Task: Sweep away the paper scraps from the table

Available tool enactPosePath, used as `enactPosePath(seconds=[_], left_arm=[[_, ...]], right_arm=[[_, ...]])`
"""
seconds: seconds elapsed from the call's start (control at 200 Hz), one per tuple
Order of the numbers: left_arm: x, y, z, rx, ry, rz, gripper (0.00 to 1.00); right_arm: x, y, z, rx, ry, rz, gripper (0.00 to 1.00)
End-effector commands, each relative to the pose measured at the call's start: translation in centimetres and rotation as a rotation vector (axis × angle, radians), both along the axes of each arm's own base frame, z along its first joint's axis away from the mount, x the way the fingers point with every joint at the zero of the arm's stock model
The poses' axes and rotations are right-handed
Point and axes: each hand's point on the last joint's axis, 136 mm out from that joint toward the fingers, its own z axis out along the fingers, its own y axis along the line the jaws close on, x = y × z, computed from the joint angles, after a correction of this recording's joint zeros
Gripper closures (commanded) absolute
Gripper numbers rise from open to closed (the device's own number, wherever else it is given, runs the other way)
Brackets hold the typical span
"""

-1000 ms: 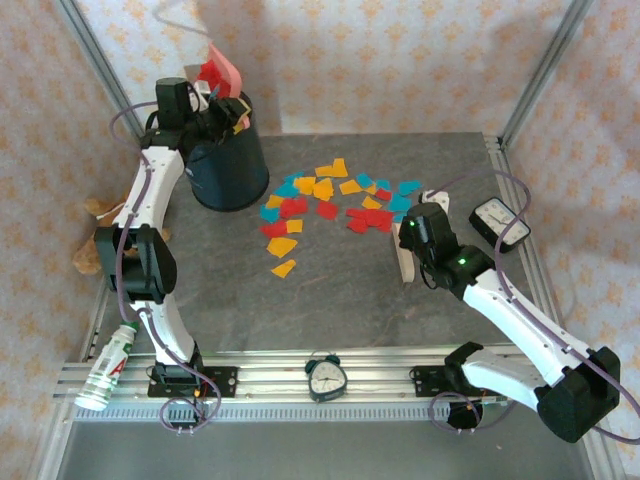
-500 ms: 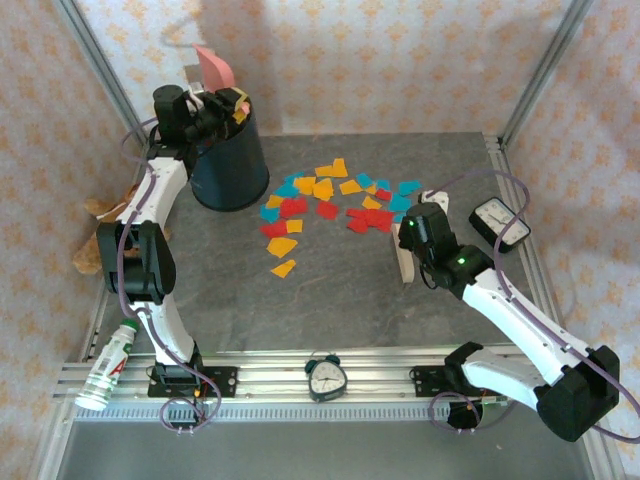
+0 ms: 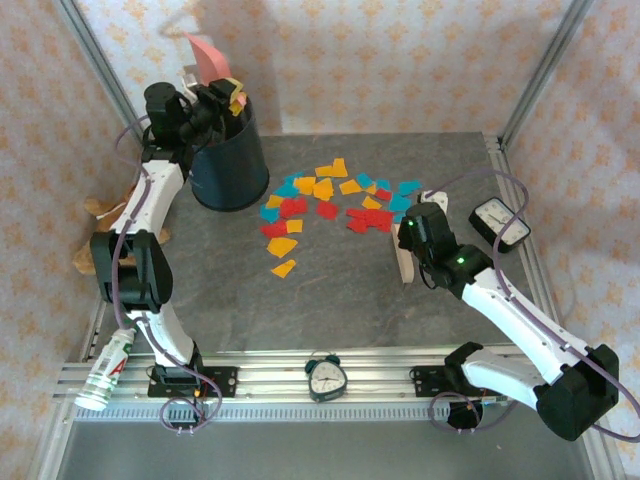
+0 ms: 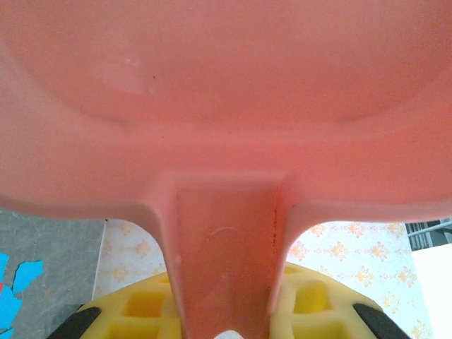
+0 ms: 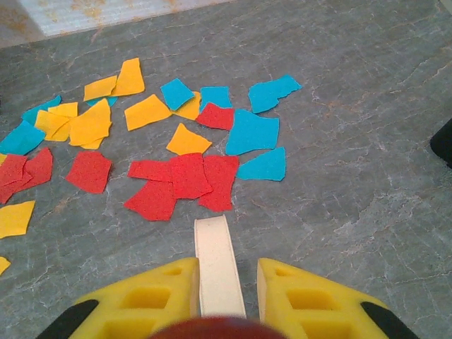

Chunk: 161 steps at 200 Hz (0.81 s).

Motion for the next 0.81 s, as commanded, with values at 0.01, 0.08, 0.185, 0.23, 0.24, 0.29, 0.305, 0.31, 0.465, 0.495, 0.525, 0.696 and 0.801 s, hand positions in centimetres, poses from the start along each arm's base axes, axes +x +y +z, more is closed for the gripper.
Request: enactPosePath(seconds=[0.01,0.08,0.185,0.23,0.24,0.29,0.305,0.31,0.465,0.495,0.525,0.696,0.801], left_arm=[[-2.7,-0.5,1.8,0.113,-0.058,-0.031,1.00],[-3.7,-0.7,1.0,0.200,-0.044,-0.041,1.00],[-5.5,-1.4,-0.7,0.357,-0.010,-0.069,1.00],[-6.6,-1.7,-1.4,0.444,0.009,-0.085,1.00],[-6.8,-1.8,-1.6,0.467,0.010,-0.087,1.00],[-8.1,-2.1,-2.3,0.563,0.030,-0.102,1.00],[-8.4,-2.1,-2.6,0.592,0.034,-0.104,1.00],[-8.5,-2.1,-2.6,0.601,0.035,-0.104,1.00],[-11.9,-3.2,-5.0,0.845,0.072,-0.166,1.00],[-12.5,-3.4,-5.5,0.890,0.080,-0.182,1.00],[-13.1,-3.7,-6.0,0.937,0.087,-0.200,1.00],[-16.8,-5.9,-9.2,1.101,0.112,-0.308,1.00],[-19.1,-6.8,-11.6,1.187,0.133,-0.343,1.00]], right_arm=[[0.7,0.7,1.7,0.061,-0.063,-0.004,1.00],[0.9,1.0,1.9,0.080,-0.072,0.000,1.00],[1.4,1.2,2.0,0.142,-0.072,0.005,1.00],[1.8,1.4,2.1,0.188,-0.073,0.013,1.00],[1.9,1.3,2.1,0.196,-0.074,0.012,1.00],[2.4,1.4,2.3,0.245,-0.078,0.020,1.00],[2.5,1.3,2.4,0.256,-0.079,0.017,1.00],[2.6,1.3,2.4,0.260,-0.081,0.017,1.00],[4.6,0.9,3.3,0.360,-0.098,0.022,1.00],[5.0,0.9,3.4,0.380,-0.098,0.022,1.00],[5.5,1.0,3.6,0.401,-0.103,0.026,1.00],[8.8,1.3,4.0,0.477,-0.111,0.027,1.00],[11.3,1.2,4.2,0.537,-0.120,0.017,1.00]])
